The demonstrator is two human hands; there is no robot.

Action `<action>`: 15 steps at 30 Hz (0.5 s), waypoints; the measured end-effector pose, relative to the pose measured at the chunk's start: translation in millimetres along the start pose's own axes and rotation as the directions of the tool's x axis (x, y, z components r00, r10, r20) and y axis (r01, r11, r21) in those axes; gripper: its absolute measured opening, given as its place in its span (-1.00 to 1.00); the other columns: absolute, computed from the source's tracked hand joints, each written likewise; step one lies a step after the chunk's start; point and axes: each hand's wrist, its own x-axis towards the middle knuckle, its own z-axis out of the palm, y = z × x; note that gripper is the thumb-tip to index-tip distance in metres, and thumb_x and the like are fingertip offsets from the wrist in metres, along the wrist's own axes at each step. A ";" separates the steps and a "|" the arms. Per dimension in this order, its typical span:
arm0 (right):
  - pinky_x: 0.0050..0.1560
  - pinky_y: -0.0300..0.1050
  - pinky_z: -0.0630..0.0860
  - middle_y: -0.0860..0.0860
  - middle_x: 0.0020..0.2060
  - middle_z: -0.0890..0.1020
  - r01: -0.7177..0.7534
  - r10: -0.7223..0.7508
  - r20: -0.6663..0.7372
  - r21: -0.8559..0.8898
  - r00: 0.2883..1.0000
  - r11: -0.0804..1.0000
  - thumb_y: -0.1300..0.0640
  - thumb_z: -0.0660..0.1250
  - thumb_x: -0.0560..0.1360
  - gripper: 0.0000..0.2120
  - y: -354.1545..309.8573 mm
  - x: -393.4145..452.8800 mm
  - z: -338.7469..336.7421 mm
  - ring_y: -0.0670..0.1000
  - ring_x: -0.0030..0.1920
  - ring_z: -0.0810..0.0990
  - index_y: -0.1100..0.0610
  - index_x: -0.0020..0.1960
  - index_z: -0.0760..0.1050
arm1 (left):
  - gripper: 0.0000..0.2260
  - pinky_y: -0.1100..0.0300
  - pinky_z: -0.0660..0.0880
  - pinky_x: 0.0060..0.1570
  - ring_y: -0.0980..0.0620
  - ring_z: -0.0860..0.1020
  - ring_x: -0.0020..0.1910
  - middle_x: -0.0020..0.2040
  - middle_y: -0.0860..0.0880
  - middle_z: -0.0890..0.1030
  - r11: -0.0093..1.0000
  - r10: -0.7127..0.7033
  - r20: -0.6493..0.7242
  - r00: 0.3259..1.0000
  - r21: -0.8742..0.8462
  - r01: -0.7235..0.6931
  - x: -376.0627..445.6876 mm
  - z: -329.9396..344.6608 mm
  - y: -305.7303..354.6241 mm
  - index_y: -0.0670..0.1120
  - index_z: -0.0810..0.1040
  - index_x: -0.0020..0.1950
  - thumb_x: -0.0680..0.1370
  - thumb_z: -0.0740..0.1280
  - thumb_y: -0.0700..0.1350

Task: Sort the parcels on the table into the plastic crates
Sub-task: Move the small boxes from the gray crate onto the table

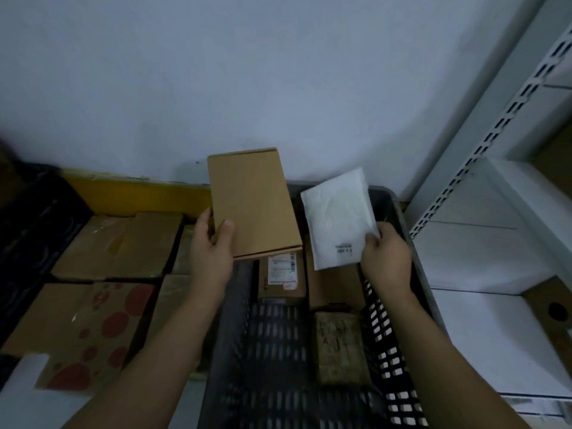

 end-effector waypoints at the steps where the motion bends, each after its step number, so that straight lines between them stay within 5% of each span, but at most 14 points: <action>1: -0.12 -0.11 0.42 -0.01 -0.01 0.60 0.028 -0.027 -0.035 0.024 0.999 0.999 0.18 0.25 0.73 -0.79 -14.2 -0.9 -7.6 0.05 -0.03 0.57 0.18 0.30 0.58 | -0.57 0.20 0.55 0.23 0.28 0.56 0.19 0.30 0.17 0.57 1.000 -0.010 -0.041 0.999 -0.025 0.009 3.4 -12.0 1.0 0.05 0.40 0.61 0.73 0.32 -0.01; 4: -0.18 -0.17 0.39 -0.03 0.03 0.59 0.079 -0.070 -0.073 0.139 0.995 0.987 0.15 0.27 0.72 -0.76 -57.1 -7.5 -17.6 0.00 0.01 0.56 0.17 0.34 0.57 | -0.62 0.13 0.55 0.31 0.24 0.62 0.17 0.23 0.22 0.63 0.995 -0.030 -0.143 0.989 -0.094 0.016 14.1 -60.8 2.2 0.06 0.48 0.55 0.73 0.34 -0.05; 7: -0.04 -0.20 0.43 -0.07 0.06 0.60 0.104 -0.100 -0.032 0.224 0.995 0.969 0.14 0.29 0.71 -0.76 -97.3 -25.2 -0.9 -0.04 0.05 0.56 0.15 0.34 0.58 | -0.64 0.02 0.60 0.28 0.10 0.65 0.26 0.30 0.17 0.66 0.992 -0.085 -0.241 0.967 -0.112 0.059 18.8 -120.1 0.4 0.15 0.55 0.52 0.71 0.36 0.02; 10: -0.22 -0.44 0.41 -0.09 0.08 0.61 0.127 -0.151 0.055 0.303 0.987 0.944 0.17 0.28 0.71 -0.74 -129.9 -50.9 33.0 -0.11 -0.03 0.58 0.09 0.38 0.53 | -0.64 -0.10 0.59 0.31 0.03 0.64 0.27 0.33 0.11 0.65 0.996 -0.080 -0.351 0.933 -0.006 0.083 22.9 -184.5 -2.2 0.18 0.56 0.48 0.68 0.36 0.12; 15: -0.01 -0.11 0.55 -0.02 0.22 0.61 0.184 -0.246 0.160 0.327 0.956 0.927 0.25 0.23 0.71 -0.53 -177.3 -96.2 104.2 -0.01 0.11 0.60 -0.05 0.57 0.37 | -0.61 -0.08 0.56 0.22 -0.09 0.59 0.25 0.35 -0.02 0.59 0.981 -0.062 -0.444 0.894 0.138 0.137 44.8 -273.2 -8.4 0.03 0.50 0.51 0.72 0.30 0.13</action>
